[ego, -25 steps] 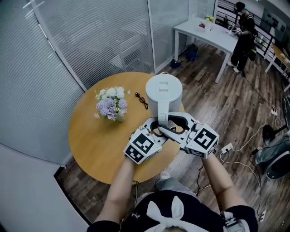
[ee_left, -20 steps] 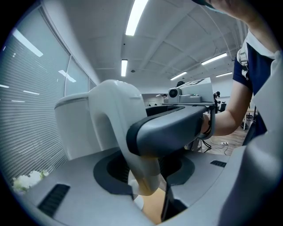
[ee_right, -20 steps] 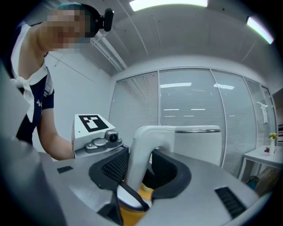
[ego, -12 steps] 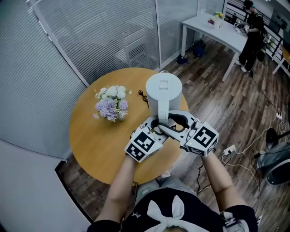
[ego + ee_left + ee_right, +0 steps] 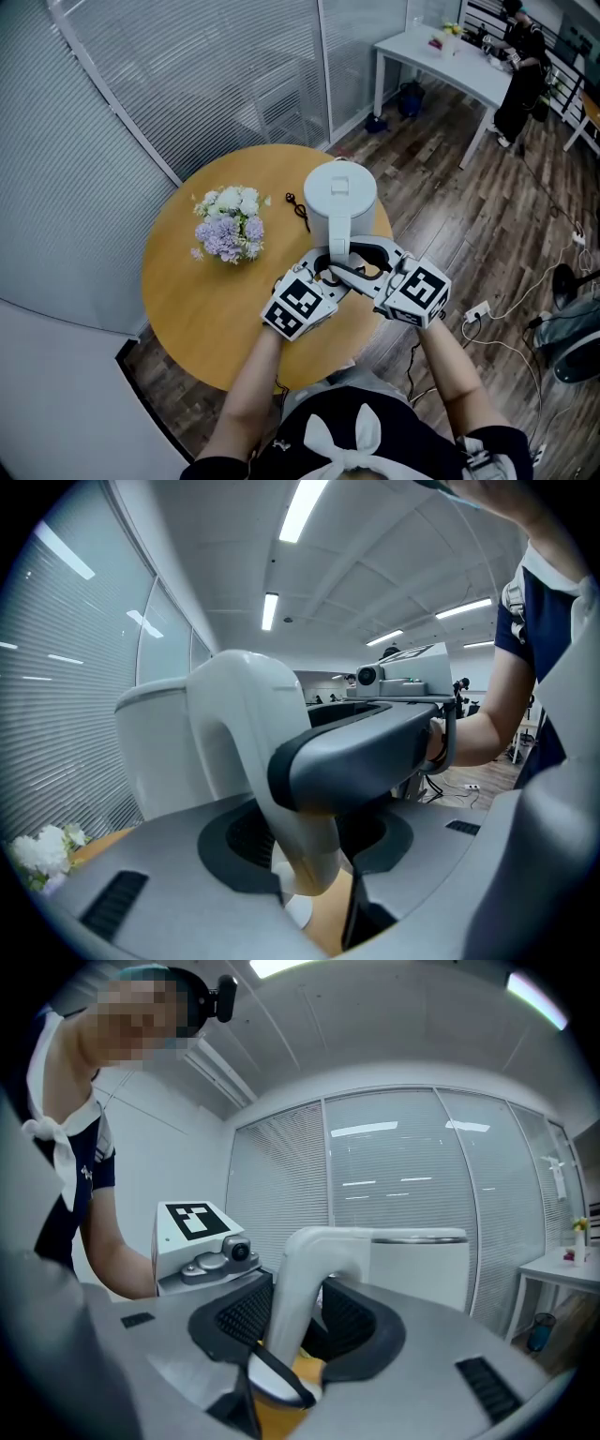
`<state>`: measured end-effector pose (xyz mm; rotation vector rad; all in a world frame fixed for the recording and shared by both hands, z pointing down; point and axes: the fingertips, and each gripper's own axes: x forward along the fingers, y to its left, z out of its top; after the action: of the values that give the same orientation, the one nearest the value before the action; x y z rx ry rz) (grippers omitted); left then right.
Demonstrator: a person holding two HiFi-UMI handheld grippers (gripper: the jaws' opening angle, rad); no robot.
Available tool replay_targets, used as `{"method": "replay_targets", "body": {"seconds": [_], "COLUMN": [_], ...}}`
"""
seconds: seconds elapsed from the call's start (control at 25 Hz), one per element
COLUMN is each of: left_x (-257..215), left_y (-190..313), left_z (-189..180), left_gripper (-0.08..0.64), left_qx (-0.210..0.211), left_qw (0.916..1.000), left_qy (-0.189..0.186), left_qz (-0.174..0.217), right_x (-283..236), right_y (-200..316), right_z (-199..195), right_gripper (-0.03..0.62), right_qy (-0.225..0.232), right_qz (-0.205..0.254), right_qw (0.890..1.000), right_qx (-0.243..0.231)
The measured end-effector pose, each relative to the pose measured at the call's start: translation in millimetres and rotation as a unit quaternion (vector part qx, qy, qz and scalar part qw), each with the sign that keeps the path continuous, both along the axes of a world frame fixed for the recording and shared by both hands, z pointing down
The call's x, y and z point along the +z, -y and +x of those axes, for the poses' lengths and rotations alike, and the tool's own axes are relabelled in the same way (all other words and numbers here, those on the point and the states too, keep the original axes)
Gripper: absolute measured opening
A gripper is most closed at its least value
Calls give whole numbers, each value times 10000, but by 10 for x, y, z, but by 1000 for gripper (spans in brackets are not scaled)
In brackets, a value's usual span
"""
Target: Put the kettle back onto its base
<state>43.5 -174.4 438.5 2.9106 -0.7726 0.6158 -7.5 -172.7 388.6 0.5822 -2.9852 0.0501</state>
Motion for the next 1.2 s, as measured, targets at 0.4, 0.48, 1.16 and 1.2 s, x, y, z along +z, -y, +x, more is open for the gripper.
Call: {"method": "replay_targets", "body": {"seconds": [0.4, 0.48, 1.16, 1.2], "left_x": [131, 158, 455, 465], "left_y": [118, 128, 193, 193], "left_z": [-31, -32, 34, 35], "left_gripper": [172, 172, 175, 175], "left_qx": [39, 61, 181, 182], "left_qw": [9999, 9998, 9988, 9988], "left_qy": [-10, -2, 55, 66], "left_qz": [-153, -180, -442, -456], "right_x": [130, 158, 459, 468], "right_y": [133, 149, 260, 263], "right_z": [-37, -35, 37, 39], "right_gripper": [172, 172, 170, 170], "right_qy": [-34, -29, -68, -65], "right_qz": [-121, -165, -530, -544], "right_qw": [9999, 9998, 9984, 9983], "right_qx": [43, 59, 183, 189]}}
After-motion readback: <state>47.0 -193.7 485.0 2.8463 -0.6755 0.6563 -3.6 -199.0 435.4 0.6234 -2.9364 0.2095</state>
